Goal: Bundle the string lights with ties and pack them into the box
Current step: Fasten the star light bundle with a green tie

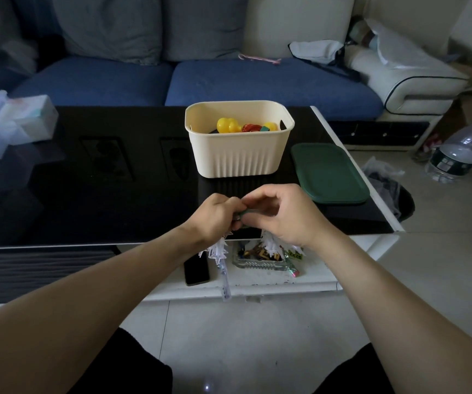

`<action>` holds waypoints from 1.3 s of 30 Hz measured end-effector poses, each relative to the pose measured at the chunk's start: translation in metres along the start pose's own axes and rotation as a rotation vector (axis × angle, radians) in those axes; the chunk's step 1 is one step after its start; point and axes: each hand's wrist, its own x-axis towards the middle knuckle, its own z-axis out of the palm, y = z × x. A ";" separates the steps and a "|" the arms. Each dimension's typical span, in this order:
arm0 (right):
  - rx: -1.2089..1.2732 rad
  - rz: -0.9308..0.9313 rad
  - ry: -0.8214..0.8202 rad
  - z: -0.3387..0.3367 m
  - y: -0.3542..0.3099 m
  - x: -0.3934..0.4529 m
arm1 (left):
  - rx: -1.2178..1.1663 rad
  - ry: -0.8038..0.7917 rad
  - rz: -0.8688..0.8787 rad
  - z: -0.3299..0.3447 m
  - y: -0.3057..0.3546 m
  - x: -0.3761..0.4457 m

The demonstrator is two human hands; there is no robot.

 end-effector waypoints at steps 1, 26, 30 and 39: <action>-0.006 0.004 0.005 0.001 0.002 0.002 | -0.005 -0.006 -0.014 -0.001 0.000 0.000; -0.400 0.381 -0.524 -0.006 0.002 0.010 | 0.694 -0.275 0.087 -0.006 -0.008 0.001; -0.295 0.426 -0.563 -0.013 0.010 0.007 | 0.654 -0.338 0.063 -0.002 -0.008 0.002; -0.534 0.125 -0.069 -0.003 0.004 0.004 | 0.499 -0.212 -0.077 -0.003 -0.006 0.005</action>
